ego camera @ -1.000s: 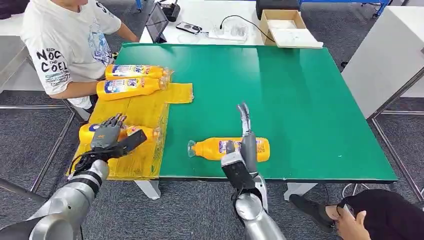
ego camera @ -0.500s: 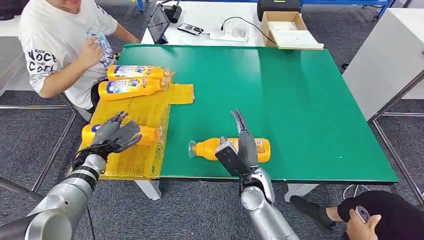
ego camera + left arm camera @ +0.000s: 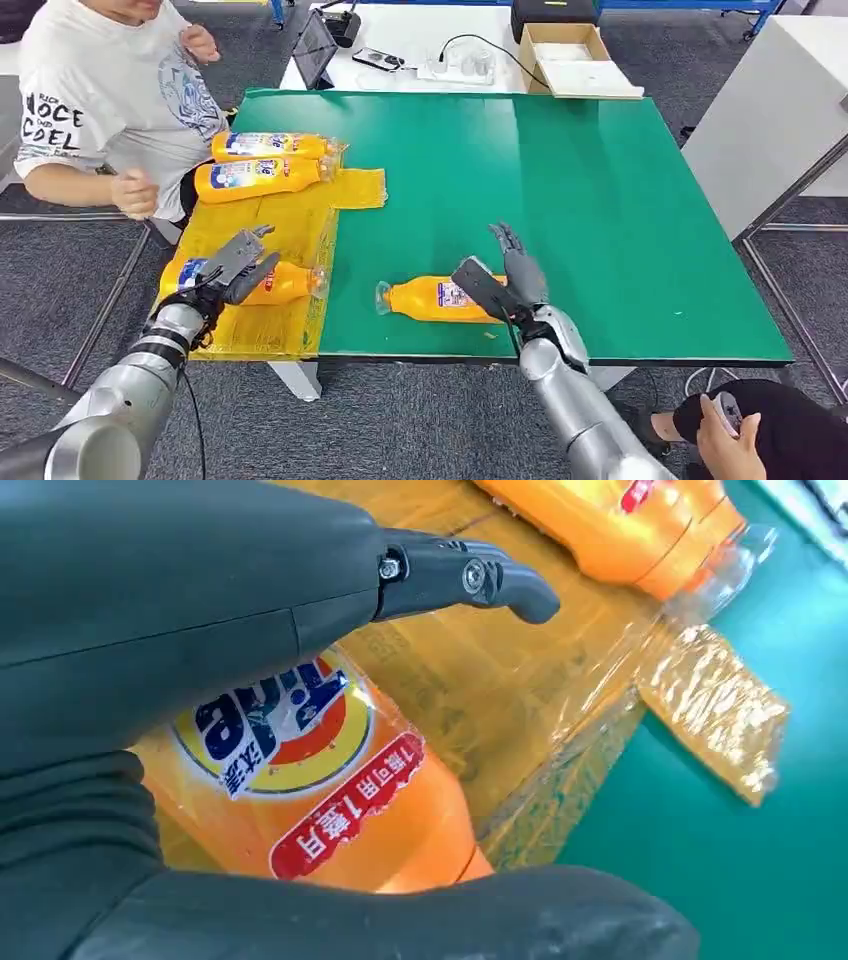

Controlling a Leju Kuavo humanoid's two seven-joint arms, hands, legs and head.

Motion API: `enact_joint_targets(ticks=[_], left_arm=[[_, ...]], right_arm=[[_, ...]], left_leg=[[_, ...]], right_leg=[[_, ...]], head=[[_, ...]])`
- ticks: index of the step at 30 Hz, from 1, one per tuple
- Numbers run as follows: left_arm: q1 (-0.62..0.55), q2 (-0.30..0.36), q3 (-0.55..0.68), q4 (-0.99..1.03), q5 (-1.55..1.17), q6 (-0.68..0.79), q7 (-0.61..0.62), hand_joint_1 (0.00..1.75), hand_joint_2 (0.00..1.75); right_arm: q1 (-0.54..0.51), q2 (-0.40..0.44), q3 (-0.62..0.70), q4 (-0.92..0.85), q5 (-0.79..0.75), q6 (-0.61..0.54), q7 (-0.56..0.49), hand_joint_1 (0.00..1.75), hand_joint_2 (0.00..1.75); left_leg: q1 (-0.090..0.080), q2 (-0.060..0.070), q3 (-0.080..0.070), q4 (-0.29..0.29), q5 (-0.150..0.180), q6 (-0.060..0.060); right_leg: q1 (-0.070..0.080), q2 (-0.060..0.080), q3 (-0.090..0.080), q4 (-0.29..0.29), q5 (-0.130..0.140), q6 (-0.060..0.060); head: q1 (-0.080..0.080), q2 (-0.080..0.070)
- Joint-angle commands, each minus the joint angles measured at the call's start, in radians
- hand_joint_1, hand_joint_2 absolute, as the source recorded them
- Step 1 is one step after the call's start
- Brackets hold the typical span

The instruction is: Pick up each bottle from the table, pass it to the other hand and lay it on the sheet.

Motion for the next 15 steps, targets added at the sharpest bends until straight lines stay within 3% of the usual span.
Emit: enact_joint_targets(ticks=[1, 4, 11, 15], left_arm=[[0.061, -0.015, -0.019, 0.038, 0.045, 0.029, -0.012, 0.00, 0.00], [0.062, -0.014, -0.020, 0.038, 0.045, 0.029, -0.012, 0.00, 0.00], [0.077, -0.102, -0.024, -0.049, 0.229, 0.375, -0.142, 0.00, 0.00], [0.090, -0.135, -0.061, -0.086, 0.274, 0.515, -0.194, 0.00, 0.00]], right_arm=[[-0.144, -0.037, 0.027, 0.262, 0.028, 0.043, 0.011, 0.00, 1.75], [-0.141, -0.035, 0.027, 0.261, 0.028, 0.040, 0.012, 0.00, 1.75], [-0.153, -0.073, 0.106, 0.321, 0.044, 0.207, -0.003, 0.00, 1.75], [-0.141, -0.099, 0.133, 0.310, 0.021, 0.227, -0.052, 0.00, 1.75]], left_leg=[[0.000, 0.005, 0.000, -0.002, 0.000, 0.000], [0.000, 0.005, 0.000, -0.002, 0.000, 0.000], [0.000, 0.002, -0.004, 0.000, 0.000, 0.000], [0.001, 0.001, -0.005, 0.000, 0.000, 0.000]], right_leg=[[0.000, 0.003, -0.002, -0.001, 0.001, -0.003], [0.001, 0.004, -0.002, -0.002, 0.001, -0.003], [0.001, 0.001, -0.005, -0.001, 0.000, -0.002], [0.002, 0.000, -0.006, -0.002, 0.000, -0.002]], head=[[0.000, 0.000], [0.000, 0.000], [0.000, 0.000], [0.000, 0.000]])
